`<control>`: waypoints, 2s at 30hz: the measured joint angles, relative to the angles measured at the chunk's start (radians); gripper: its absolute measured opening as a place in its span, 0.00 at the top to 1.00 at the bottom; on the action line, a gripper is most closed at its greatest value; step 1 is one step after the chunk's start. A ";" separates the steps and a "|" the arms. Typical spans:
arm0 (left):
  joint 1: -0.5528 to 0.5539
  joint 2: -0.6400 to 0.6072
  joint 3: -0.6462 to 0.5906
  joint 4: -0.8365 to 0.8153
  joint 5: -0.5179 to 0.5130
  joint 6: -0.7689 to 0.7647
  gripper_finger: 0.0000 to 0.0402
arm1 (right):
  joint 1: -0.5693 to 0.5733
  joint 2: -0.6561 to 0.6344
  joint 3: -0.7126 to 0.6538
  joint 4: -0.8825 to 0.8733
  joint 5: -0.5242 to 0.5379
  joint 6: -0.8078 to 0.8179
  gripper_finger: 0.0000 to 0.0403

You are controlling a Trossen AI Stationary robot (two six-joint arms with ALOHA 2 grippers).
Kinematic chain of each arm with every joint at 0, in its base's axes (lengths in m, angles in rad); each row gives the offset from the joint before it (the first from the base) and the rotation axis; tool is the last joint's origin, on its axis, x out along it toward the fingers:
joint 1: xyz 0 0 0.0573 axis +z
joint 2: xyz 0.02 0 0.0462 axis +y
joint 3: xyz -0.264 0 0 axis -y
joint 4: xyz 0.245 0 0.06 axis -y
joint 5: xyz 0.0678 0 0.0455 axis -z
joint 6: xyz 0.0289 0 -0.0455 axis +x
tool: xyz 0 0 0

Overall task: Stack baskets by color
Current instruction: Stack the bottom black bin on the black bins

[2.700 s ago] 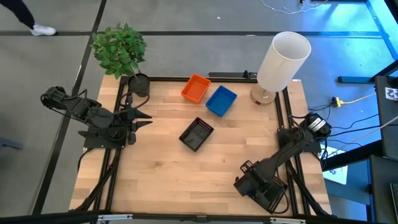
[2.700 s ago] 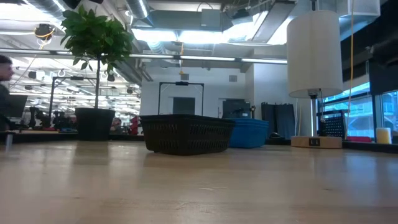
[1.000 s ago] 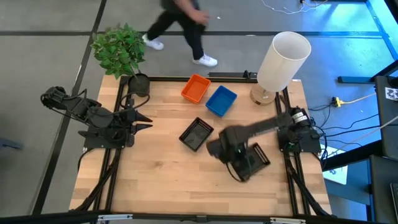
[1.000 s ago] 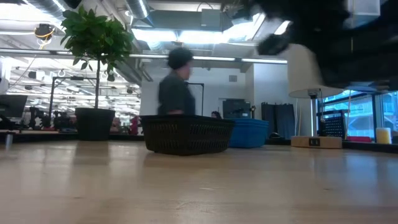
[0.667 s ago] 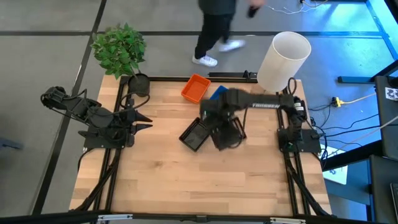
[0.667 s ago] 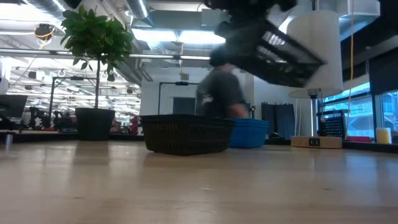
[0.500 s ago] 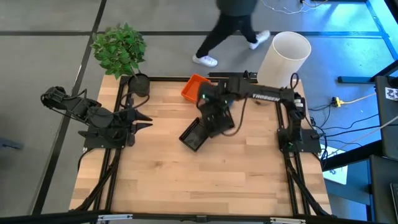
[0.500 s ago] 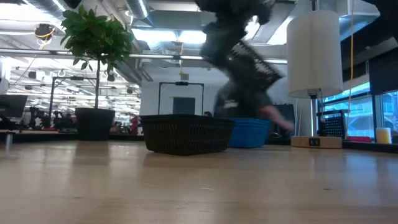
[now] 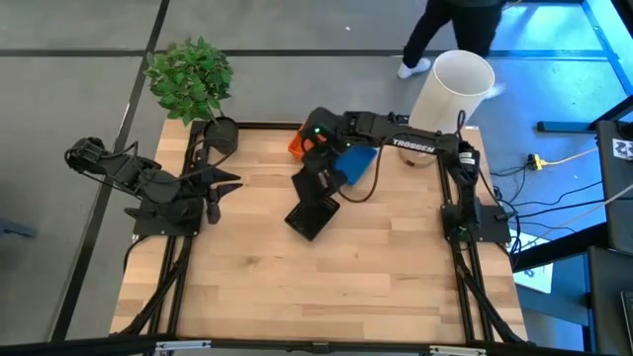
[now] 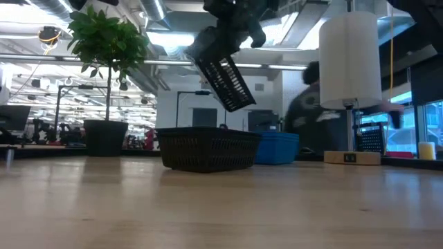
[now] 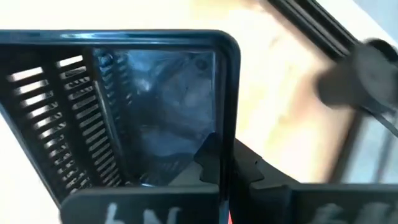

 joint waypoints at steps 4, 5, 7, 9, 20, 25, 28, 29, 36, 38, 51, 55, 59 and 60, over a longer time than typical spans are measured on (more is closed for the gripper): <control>0.000 0.000 0.000 -0.002 -0.033 -0.021 0.81 | 0.017 0.033 -0.001 -0.015 -0.062 0.000 1.00; 0.000 0.000 0.000 -0.002 -0.033 -0.021 0.81 | 0.021 0.043 -0.001 -0.016 -0.062 -0.005 1.00; 0.000 0.000 0.000 0.000 -0.033 -0.023 0.81 | 0.027 0.057 -0.001 -0.022 -0.062 -0.033 1.00; 0.000 0.000 0.000 0.000 -0.038 -0.037 0.81 | 0.030 0.074 -0.001 -0.027 -0.062 -0.046 1.00; 0.000 0.000 0.000 0.000 -0.054 -0.047 0.81 | 0.032 0.124 -0.001 -0.131 -0.062 -0.100 1.00; 0.000 0.000 0.000 0.000 -0.055 -0.047 0.81 | 0.032 0.124 -0.001 -0.127 -0.056 -0.102 0.96; 0.000 0.000 0.000 0.000 -0.055 -0.048 0.81 | 0.032 0.124 -0.001 -0.127 -0.056 -0.100 0.93; 0.000 0.000 0.000 0.000 -0.055 -0.048 0.81 | 0.032 0.124 -0.001 -0.127 -0.055 -0.100 0.92; 0.000 0.000 0.000 0.000 -0.055 -0.061 0.81 | 0.033 0.124 -0.001 -0.127 -0.055 -0.025 0.86; 0.000 0.000 0.000 0.000 -0.055 -0.068 0.81 | 0.033 0.124 -0.001 -0.128 -0.055 -0.016 0.83; 0.000 0.000 0.000 0.000 -0.055 -0.068 0.81 | 0.051 0.124 -0.001 -0.025 -0.087 0.051 0.98; 0.000 0.000 0.000 -0.001 -0.055 -0.068 0.81 | 0.053 0.162 0.001 -0.048 -0.189 0.077 0.99; 0.000 0.000 0.000 0.000 -0.055 -0.067 0.81 | 0.055 0.210 -0.001 -0.031 -0.161 0.040 1.00; 0.000 0.000 0.000 0.000 -0.054 -0.067 0.81 | 0.055 0.225 -0.001 -0.040 -0.161 0.034 1.00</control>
